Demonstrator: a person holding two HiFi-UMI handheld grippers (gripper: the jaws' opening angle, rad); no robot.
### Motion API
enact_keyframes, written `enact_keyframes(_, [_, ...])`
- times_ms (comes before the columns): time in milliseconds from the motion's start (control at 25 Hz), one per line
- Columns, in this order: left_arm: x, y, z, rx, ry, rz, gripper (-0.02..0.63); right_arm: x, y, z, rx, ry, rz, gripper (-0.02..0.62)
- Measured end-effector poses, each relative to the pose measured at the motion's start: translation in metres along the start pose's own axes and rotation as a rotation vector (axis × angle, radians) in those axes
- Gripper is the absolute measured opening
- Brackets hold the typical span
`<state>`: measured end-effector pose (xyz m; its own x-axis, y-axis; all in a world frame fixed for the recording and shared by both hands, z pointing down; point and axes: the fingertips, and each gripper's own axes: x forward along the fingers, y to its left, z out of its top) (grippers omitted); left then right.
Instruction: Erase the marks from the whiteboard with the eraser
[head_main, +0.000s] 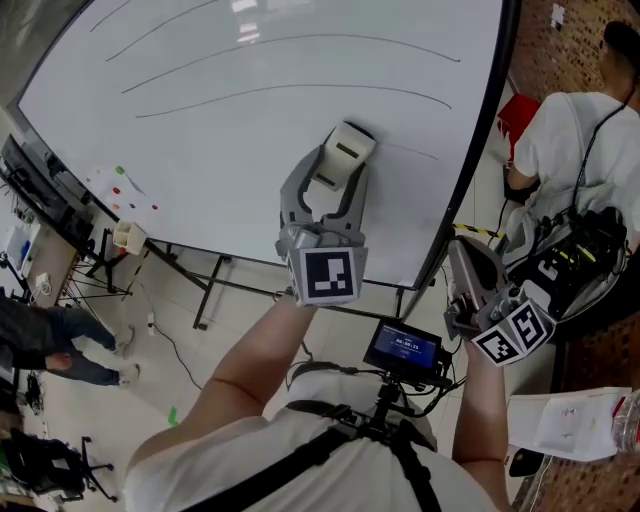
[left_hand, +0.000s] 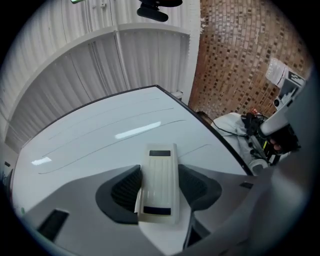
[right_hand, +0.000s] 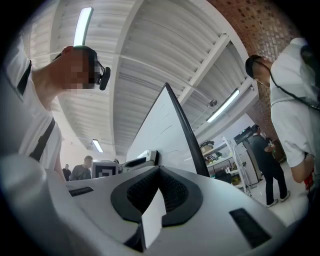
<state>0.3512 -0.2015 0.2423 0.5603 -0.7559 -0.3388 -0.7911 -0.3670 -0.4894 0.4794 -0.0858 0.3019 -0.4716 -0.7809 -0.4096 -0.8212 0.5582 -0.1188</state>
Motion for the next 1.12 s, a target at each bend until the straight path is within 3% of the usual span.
enact_keyframes(240, [0.000, -0.009, -0.008, 0.006, 0.014, -0.105, 0.256, 0.006, 0.001, -0.001, -0.001, 0.009, 0.002, 0.005])
enact_keyframes(320, [0.000, 0.007, -0.011, -0.024, 0.019, -0.062, 0.256, 0.010, 0.002, 0.001, -0.009, 0.003, 0.016, 0.005])
enact_keyframes(480, [-0.004, 0.061, -0.019, -0.030, 0.036, 0.126, 0.255, 0.002, 0.003, 0.001, -0.008, -0.004, 0.022, 0.005])
enact_keyframes(680, [-0.003, 0.046, -0.022, -0.082, 0.025, 0.153, 0.256, -0.018, -0.008, -0.003, 0.002, 0.000, -0.012, 0.005])
enact_keyframes(800, [0.002, 0.022, -0.011, -0.089, -0.005, 0.115, 0.256, -0.023, -0.009, -0.002, 0.001, 0.001, -0.022, 0.005])
enact_keyframes(1120, [0.012, -0.040, 0.015, -0.002, -0.082, -0.093, 0.258, -0.021, -0.014, 0.005, -0.016, -0.005, -0.026, 0.005])
